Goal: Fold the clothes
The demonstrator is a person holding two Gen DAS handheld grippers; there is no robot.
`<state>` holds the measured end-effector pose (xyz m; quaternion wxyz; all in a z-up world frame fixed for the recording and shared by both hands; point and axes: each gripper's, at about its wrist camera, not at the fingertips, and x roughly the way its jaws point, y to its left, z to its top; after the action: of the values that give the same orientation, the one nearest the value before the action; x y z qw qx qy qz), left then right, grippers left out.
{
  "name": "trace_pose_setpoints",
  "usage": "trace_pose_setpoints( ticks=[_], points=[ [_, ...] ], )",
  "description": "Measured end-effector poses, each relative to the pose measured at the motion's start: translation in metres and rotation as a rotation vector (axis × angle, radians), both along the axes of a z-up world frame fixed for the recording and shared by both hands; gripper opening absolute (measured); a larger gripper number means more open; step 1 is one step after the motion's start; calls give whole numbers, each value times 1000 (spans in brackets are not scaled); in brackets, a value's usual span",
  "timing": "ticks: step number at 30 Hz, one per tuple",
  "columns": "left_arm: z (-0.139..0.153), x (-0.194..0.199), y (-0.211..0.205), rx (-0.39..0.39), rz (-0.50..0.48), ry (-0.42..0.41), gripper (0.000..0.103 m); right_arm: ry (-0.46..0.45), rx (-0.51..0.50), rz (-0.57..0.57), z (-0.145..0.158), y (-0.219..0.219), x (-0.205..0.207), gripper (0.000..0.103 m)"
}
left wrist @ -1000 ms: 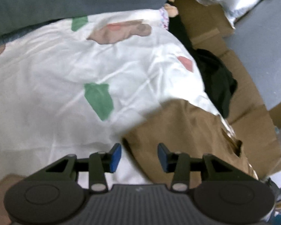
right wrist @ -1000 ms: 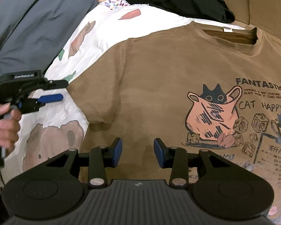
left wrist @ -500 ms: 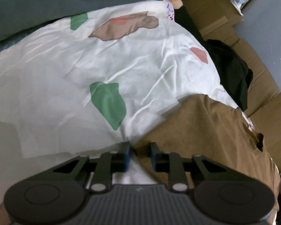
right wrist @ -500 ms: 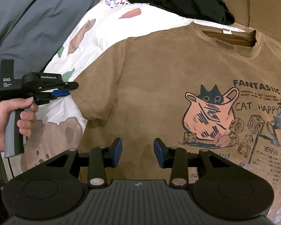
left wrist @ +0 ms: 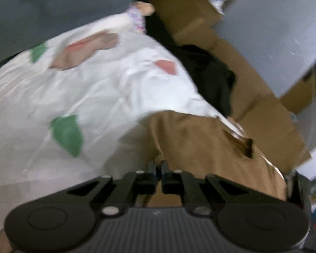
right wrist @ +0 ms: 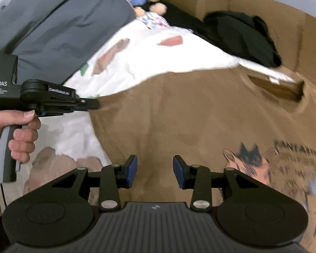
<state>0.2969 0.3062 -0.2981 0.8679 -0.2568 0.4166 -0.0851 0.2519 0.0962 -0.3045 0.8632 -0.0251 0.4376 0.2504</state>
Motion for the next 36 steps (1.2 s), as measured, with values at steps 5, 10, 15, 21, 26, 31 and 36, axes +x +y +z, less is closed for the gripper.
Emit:
trace_pose_setpoints(
  ticks=[5,10,15,21,26,31,36],
  points=[
    [19,8,-16,-55,-84,-12,4,-51,-1,42,8,19,7,42],
    [26,17,-29,-93,-111,1,5,-71,-27,33,10,40,16,42],
    [25,26,-37,-104,-133,25,5,-87,-11,-12,15,46,32,42],
    [25,35,-45,-130,-177,47,5,-87,6,-38,16,43,50,42],
    [32,53,-48,-77,-178,58,16,-91,24,-49,14,33,62,4],
    [34,82,-50,12,-143,53,33,-94,41,-59,12,23,74,3],
    [19,111,-50,81,-86,79,45,-81,50,-42,6,12,75,3]
  ],
)
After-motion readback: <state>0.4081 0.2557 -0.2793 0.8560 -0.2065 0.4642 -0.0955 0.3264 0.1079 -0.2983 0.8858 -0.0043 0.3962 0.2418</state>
